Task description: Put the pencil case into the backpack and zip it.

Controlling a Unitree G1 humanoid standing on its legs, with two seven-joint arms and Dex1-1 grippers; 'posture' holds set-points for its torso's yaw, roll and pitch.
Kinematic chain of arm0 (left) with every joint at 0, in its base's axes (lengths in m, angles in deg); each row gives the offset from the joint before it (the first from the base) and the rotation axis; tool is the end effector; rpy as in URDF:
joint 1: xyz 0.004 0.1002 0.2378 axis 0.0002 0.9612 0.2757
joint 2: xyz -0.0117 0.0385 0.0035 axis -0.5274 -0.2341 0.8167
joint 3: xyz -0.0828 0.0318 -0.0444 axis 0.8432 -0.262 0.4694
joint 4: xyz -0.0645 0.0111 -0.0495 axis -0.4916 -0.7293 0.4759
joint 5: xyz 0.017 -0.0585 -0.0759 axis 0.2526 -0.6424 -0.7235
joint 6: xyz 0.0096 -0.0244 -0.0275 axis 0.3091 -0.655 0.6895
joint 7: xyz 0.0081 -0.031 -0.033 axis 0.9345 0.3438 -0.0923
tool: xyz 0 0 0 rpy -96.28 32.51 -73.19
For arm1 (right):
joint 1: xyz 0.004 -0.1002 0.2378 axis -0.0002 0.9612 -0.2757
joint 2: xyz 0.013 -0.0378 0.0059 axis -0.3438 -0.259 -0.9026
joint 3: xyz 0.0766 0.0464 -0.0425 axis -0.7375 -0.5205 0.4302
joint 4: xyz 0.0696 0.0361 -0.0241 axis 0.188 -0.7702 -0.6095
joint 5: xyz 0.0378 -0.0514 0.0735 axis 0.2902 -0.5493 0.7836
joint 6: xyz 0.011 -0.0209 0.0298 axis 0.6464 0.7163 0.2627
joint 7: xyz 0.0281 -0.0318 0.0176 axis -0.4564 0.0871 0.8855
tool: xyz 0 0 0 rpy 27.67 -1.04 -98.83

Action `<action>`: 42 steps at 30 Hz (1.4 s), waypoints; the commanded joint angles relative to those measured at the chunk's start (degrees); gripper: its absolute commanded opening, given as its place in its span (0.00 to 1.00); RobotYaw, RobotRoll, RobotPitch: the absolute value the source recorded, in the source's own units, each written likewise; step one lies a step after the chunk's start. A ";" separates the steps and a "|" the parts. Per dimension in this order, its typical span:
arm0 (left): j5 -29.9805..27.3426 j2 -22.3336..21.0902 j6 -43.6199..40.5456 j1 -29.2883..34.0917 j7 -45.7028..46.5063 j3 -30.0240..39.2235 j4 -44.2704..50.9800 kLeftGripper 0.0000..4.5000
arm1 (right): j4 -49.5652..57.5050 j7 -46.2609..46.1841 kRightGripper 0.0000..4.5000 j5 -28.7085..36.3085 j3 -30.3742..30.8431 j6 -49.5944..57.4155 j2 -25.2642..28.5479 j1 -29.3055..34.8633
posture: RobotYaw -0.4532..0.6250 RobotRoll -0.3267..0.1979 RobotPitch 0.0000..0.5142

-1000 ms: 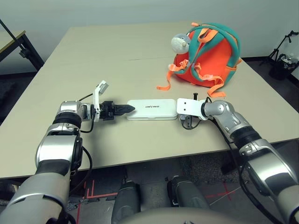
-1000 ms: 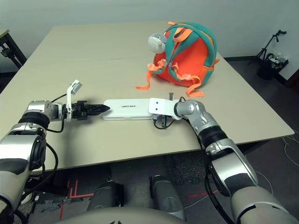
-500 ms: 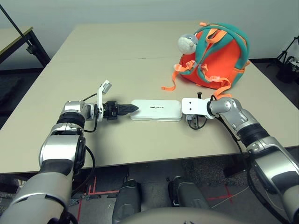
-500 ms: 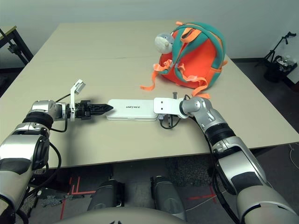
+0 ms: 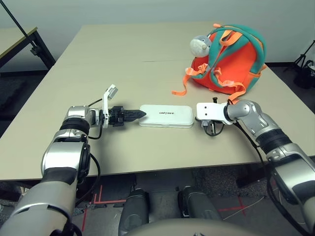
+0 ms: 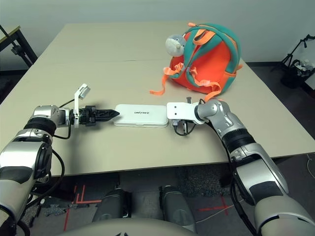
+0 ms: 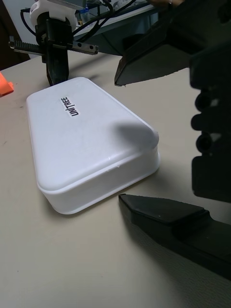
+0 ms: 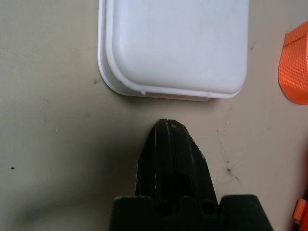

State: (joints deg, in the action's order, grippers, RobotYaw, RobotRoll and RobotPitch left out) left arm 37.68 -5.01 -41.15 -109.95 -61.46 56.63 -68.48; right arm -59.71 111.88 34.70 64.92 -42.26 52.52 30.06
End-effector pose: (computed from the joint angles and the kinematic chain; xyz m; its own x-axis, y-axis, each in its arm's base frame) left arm 0.3104 0.2600 0.0919 0.3529 -0.8520 -0.3867 0.4365 0.5155 -0.7374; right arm 0.3133 -0.1916 0.1211 0.4011 0.5857 -0.7043 -0.8687 -0.0008 -0.4954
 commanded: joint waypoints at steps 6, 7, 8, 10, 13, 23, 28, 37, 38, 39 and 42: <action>1.04 -0.10 -0.47 -0.45 0.26 -0.61 -0.76 1.00 | 3.06 1.00 0.00 0.74 0.61 1.84 -2.03 -1.71 | 0.29 0.62 0.03; 1.03 -0.06 -0.56 -0.48 0.25 -0.63 -0.73 1.00 | 3.42 1.07 0.00 0.69 0.63 2.04 -2.34 -1.87 | 0.29 0.62 0.03; 1.01 0.00 -0.72 -0.54 0.26 -0.66 -0.63 1.00 | 3.80 1.15 0.00 0.71 0.64 2.25 -2.64 -2.05 | 0.29 0.62 0.03; 0.97 0.09 -0.93 -0.62 0.25 -0.69 -0.51 1.00 | 4.41 1.28 0.00 0.78 0.70 2.59 -3.15 -2.40 | 0.29 0.62 0.02; 1.00 0.13 -0.84 -0.66 0.27 -0.68 -0.58 1.00 | 4.67 1.33 0.00 0.74 0.92 2.86 -3.57 -2.66 | 0.29 0.62 0.02; 0.96 0.33 -0.80 -0.71 0.17 -0.49 -0.67 1.00 | 5.39 1.58 0.00 0.50 2.10 2.87 -5.71 -1.61 | 0.29 0.62 0.02; 0.19 0.32 -1.48 -1.05 0.26 0.35 -0.88 1.00 | 5.29 1.68 0.00 0.21 2.75 2.71 -6.72 -1.22 | 0.29 0.62 0.03; -0.64 0.32 -3.44 -1.32 -0.57 1.78 -0.72 1.00 | 3.56 1.51 0.00 -0.67 4.01 1.83 -8.02 -0.85 | 0.29 0.62 0.02; -0.43 0.29 -3.64 -1.27 -0.95 1.54 -0.62 1.00 | 3.05 1.51 0.00 -0.98 4.35 1.33 -8.01 -0.72 | 0.29 0.62 0.02; -0.33 0.24 -3.88 -1.18 -1.26 1.40 -0.51 1.00 | 3.05 1.48 0.00 -0.93 4.44 1.15 -8.19 -0.49 | 0.29 0.62 0.02; -0.27 0.03 -4.68 -0.88 -2.09 1.10 -0.27 1.00 | 4.15 1.75 0.00 -0.85 4.62 1.26 -8.77 -0.35 | 0.29 0.62 0.02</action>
State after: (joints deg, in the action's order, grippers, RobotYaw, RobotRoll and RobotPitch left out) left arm 37.96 -6.39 -44.97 -110.20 -61.18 58.22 -68.73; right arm -56.98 112.72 32.66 66.47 -38.98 47.25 28.71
